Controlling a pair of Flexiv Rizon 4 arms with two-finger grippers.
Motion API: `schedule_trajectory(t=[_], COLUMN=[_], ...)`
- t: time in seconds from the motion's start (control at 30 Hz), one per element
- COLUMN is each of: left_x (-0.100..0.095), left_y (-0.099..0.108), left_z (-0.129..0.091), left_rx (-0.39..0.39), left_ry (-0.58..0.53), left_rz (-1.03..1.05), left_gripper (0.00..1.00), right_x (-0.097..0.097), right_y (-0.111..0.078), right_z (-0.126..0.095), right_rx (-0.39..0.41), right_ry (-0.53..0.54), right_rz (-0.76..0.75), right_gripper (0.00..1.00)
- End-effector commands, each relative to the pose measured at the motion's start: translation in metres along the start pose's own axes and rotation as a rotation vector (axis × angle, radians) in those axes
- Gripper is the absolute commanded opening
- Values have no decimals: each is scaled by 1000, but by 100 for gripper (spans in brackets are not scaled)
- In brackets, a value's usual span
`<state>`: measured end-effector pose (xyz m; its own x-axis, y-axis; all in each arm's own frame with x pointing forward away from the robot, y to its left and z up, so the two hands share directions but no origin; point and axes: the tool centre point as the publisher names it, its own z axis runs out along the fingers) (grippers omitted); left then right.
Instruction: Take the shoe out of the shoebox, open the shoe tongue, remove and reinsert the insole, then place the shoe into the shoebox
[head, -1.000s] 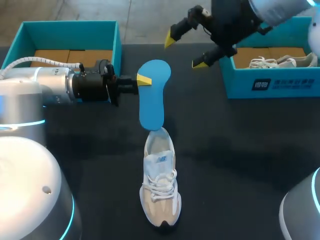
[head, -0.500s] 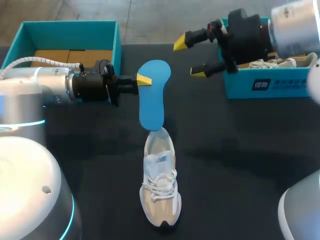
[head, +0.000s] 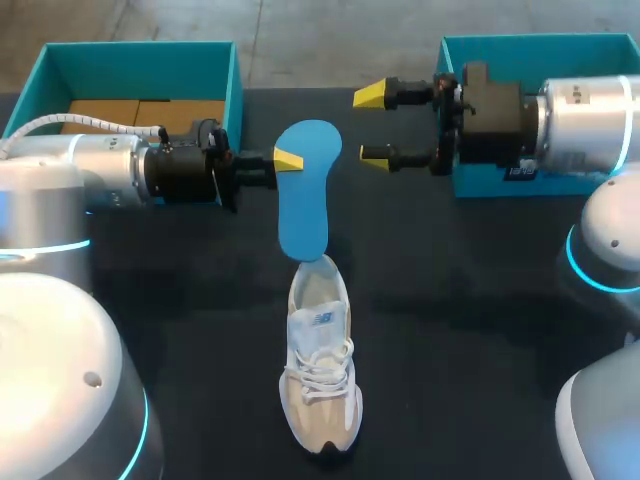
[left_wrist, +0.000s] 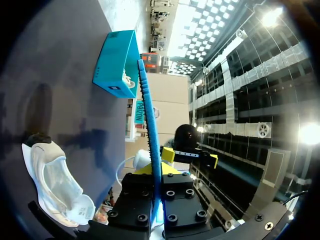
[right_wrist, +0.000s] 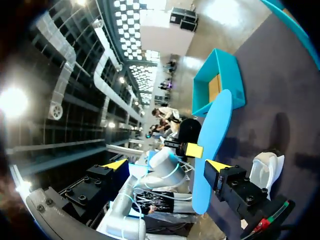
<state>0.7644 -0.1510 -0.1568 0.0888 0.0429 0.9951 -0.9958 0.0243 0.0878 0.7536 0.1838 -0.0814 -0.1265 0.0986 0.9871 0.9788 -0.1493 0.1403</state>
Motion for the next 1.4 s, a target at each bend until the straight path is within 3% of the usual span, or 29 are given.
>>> schedule_trajectory(t=[0.03, 0.47, 1.0, 1.23, 1.4], left_x=[0, 0, 0, 32, 40], left_y=[1, 1, 1, -7, -14], left_z=[0, 0, 0, -1, -9], left_rx=[2, 2, 2, -31, -24], left_ry=[-2, -2, -2, 80, 118], left_rz=[0, 0, 0, 411, 588], left_gripper=[0, 0, 0, 0, 0], right_x=[-4, -8, -8, -8, -8], right_y=[0, 2, 2, 2, 2], right_z=[4, 6, 4, 4, 4], right_rx=[-4, 1, 0, 0, 0], right_ry=[141, 94, 109, 109, 109], right_rz=[7, 56, 71, 71, 71], right_gripper=[100, 100, 100, 100, 100])
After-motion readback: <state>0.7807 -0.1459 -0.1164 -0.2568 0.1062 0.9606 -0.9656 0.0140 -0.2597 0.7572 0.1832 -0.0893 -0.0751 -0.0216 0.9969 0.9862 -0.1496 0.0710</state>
